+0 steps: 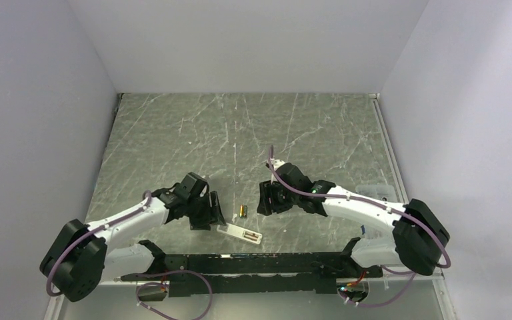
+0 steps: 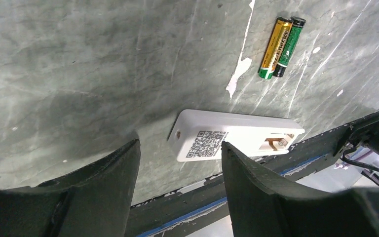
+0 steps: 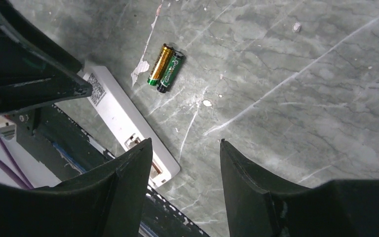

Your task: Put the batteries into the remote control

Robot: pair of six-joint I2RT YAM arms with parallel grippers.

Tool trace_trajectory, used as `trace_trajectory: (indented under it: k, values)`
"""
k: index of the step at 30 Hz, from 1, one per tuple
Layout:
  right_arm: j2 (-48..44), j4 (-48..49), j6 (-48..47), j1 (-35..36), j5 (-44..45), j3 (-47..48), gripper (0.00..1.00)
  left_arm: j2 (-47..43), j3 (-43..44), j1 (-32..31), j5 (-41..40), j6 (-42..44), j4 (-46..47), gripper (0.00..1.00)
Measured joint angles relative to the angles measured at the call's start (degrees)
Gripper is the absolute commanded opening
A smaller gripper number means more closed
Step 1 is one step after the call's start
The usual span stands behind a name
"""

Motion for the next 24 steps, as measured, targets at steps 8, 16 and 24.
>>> trace_trajectory:
  k: [8, 16, 24]
  values:
    - [5.5, -0.8, 3.3, 4.0, 5.2, 3.6, 0.52, -7.0, 0.3, 0.0, -1.6, 0.0, -3.5, 0.66]
    - [11.0, -2.3, 8.0, 7.7, 10.4, 7.5, 0.48, -11.9, 3.5, 0.0, -0.3, 0.0, -6.6, 0.65]
    - [13.8, -3.1, 12.7, 10.2, 15.5, 10.4, 0.45, -15.0, 11.2, 0.0, 2.1, 2.3, -12.0, 0.65]
